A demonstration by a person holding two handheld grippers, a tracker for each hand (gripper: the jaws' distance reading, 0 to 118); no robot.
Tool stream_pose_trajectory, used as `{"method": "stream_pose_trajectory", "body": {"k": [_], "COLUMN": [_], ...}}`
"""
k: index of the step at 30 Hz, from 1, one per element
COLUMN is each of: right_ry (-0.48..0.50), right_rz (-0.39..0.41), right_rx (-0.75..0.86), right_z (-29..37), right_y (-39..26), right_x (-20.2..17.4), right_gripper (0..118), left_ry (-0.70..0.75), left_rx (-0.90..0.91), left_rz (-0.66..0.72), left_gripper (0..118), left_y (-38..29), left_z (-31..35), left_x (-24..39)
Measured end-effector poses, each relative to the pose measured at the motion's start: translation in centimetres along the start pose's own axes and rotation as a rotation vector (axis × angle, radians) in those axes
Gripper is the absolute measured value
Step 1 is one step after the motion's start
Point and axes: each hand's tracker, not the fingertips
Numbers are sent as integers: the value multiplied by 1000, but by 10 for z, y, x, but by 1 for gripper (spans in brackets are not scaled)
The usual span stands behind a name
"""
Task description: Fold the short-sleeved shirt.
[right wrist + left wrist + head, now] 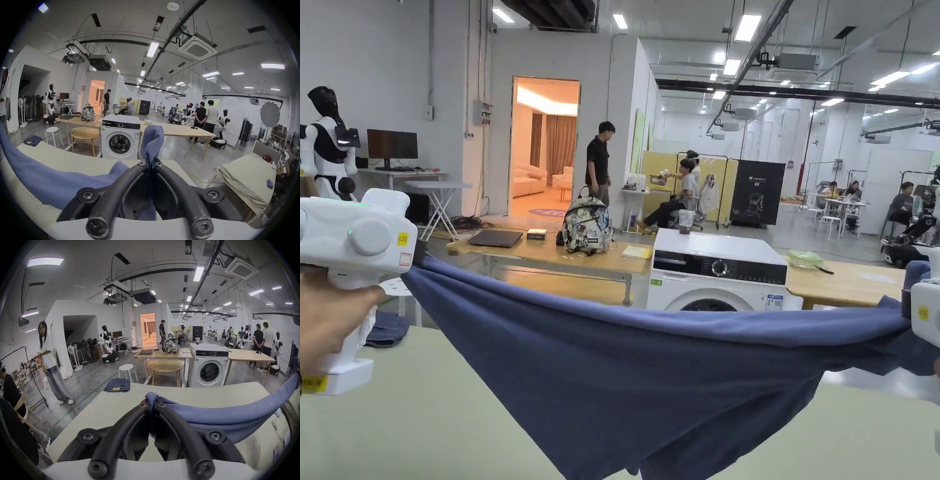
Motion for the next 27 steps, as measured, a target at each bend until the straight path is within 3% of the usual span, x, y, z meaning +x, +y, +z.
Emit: {"method": "stream_pose_trajectory", "body": {"k": [11,17,27], "right_ry": [49,66,72], "right_rz": [86,122,107], "right_rx": [-198,-304,-449], "right_z": [23,65,123], "right_y": [-145,-233,-318], "right_x": [-12,-2,11], "right_gripper": [1,1,1], "left_ry": [-58,-106,-122], "left_rx": [-183,-261,-354], "left_rz": [-5,17,19], "left_gripper": [0,0,0], "left_y": [-154,-240,-334], "left_z": [-9,26,87], "left_x": [5,0,-3]}}
